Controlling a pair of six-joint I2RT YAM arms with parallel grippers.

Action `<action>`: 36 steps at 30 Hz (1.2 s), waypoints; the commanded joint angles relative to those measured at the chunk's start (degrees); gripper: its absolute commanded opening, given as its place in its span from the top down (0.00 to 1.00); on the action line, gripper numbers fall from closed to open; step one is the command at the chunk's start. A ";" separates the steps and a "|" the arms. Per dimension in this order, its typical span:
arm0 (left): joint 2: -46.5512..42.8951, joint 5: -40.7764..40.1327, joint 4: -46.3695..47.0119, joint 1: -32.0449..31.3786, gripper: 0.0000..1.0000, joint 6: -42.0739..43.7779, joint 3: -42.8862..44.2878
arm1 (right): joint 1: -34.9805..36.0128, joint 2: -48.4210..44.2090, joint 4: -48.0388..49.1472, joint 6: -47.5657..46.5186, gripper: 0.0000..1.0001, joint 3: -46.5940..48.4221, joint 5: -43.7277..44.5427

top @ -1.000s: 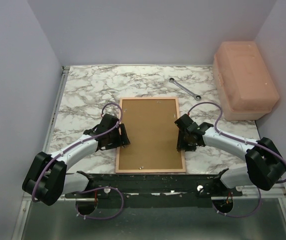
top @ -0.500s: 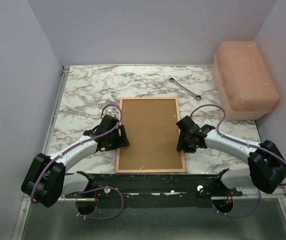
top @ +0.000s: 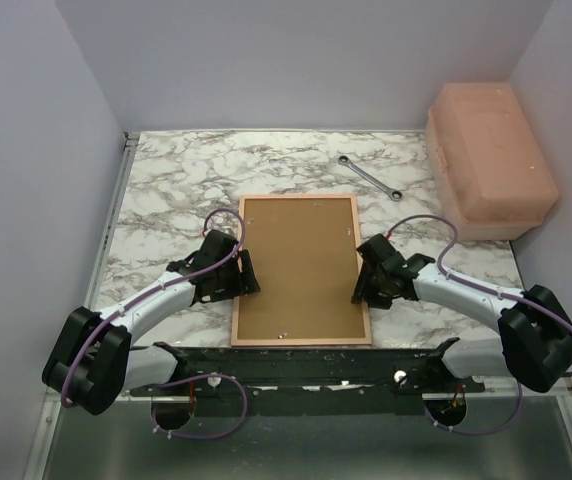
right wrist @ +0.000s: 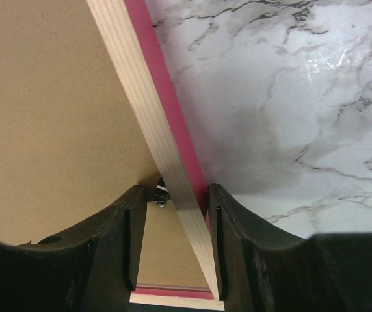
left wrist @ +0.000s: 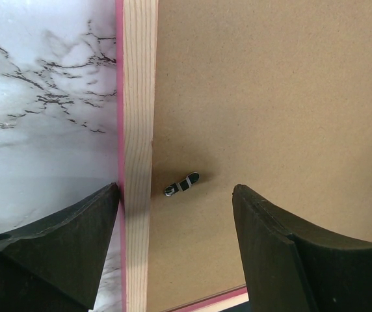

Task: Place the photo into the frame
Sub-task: Install the photo frame at the center of the board.

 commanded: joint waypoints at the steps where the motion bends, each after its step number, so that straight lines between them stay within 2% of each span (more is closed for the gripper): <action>1: 0.31 -0.99 -0.78 -0.49 0.28 0.19 -1.67 | -1.68 -1.20 5.51 3.86 0.53 -3.76 -1.58; 11: 1.00 -0.23 0.17 -0.58 0.28 0.05 -1.29 | -1.82 -0.76 2.77 3.00 0.67 -3.36 2.87; 17: 1.37 -0.29 0.05 -0.88 0.29 -0.21 -1.30 | -1.81 1.33 0.57 -0.24 0.99 -1.74 3.92; 33: 2.29 -5.11 -2.56 -1.54 0.28 -1.32 0.68 | -1.88 3.63 2.88 -3.08 0.99 -1.51 1.64; 36: 3.76 -7.74 -4.19 -2.09 0.37 -0.45 2.49 | -1.86 2.84 2.40 -2.78 0.99 -1.87 1.90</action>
